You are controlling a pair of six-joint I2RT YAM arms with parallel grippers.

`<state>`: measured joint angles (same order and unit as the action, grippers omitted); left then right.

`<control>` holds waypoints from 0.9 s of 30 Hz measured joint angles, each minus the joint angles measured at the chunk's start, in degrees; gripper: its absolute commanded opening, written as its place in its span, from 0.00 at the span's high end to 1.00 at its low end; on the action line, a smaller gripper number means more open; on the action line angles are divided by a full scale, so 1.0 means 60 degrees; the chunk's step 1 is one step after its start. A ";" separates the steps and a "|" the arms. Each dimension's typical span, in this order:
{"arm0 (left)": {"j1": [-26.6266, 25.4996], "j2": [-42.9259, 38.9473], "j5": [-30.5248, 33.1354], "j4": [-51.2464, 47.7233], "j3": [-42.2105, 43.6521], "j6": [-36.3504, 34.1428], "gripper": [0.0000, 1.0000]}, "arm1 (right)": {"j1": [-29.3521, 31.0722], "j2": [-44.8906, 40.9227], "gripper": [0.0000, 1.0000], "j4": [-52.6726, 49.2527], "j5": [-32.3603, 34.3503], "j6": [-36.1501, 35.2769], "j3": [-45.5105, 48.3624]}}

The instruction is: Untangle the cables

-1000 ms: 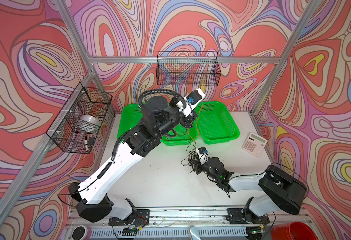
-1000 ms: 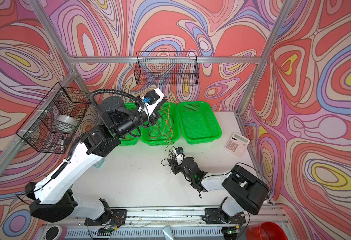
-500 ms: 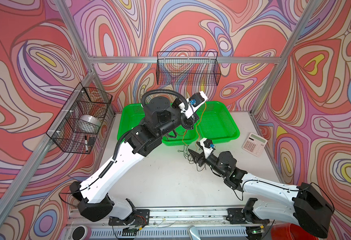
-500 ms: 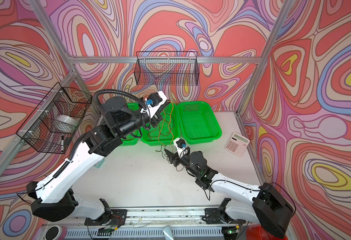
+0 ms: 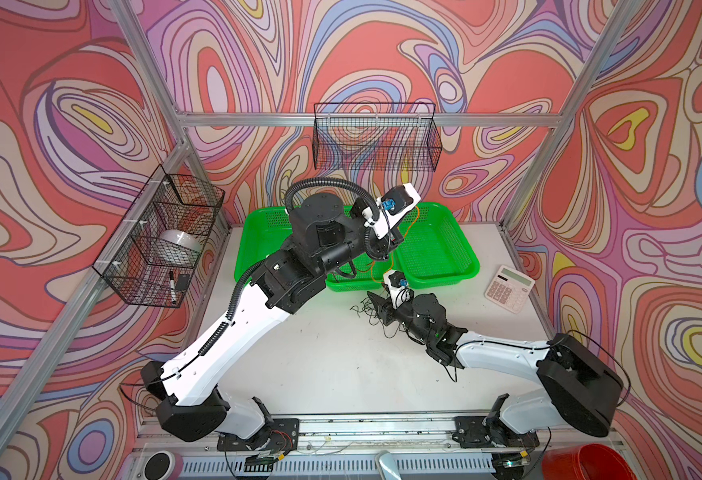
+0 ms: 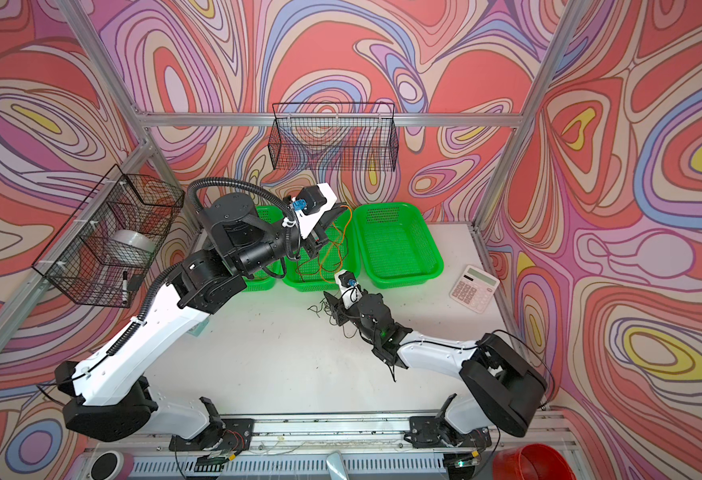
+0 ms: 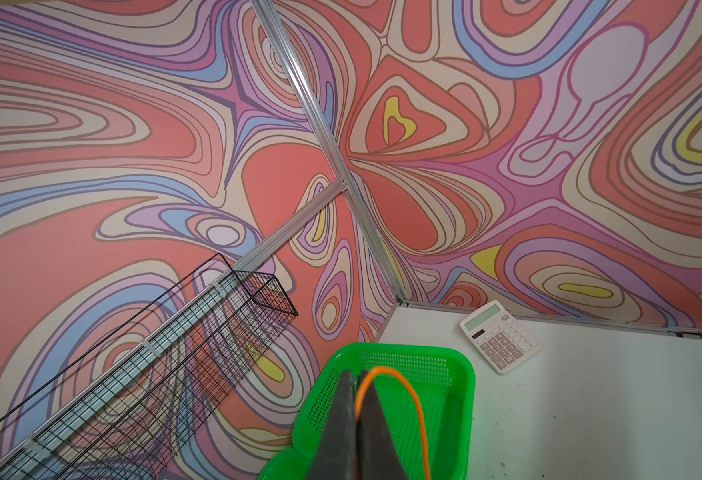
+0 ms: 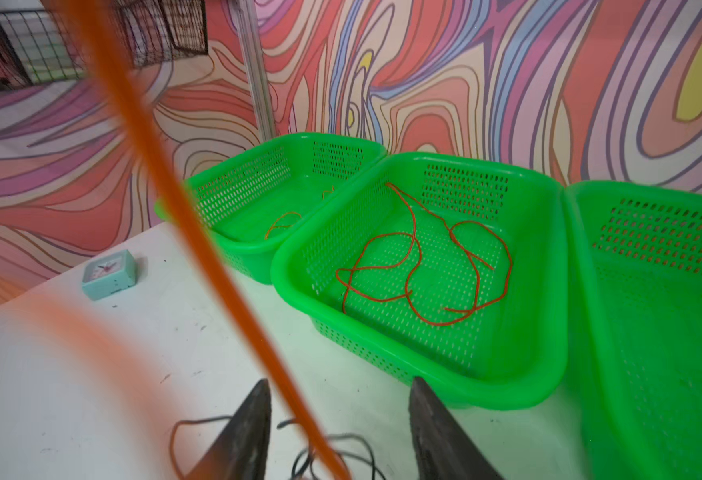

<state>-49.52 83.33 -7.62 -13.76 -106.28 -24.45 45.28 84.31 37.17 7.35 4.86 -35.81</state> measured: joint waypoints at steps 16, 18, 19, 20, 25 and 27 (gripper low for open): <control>0.0025 0.0965 0.0659 -0.0812 -0.2852 -0.0754 1.00 | -0.0036 0.1730 0.51 0.0321 -0.0175 0.1198 0.1180; 0.0066 0.1151 0.0736 -0.0969 -0.3242 -0.0885 1.00 | -0.0036 0.1953 0.50 0.0452 -0.0197 0.1326 0.1333; 0.0076 0.1235 0.0758 -0.1071 -0.3439 -0.0940 1.00 | -0.0036 0.2040 0.49 0.0477 -0.0204 0.1384 0.1359; 0.0084 0.1319 0.0783 -0.1144 -0.3621 -0.0984 1.00 | -0.0036 0.2131 0.47 0.0554 -0.0208 0.1432 0.1377; 0.0095 0.1413 0.0860 -0.1260 -0.3942 -0.1184 1.00 | -0.0036 0.2116 0.36 0.1195 -0.0197 0.1614 0.1792; 0.0127 0.1413 0.0892 -0.1286 -0.3942 -0.1249 1.00 | -0.0040 0.1625 0.32 0.1406 -0.0240 0.1585 0.2215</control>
<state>-48.75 91.81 -2.26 -21.47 -129.93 -31.94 45.04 94.06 45.60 5.91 14.37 -22.52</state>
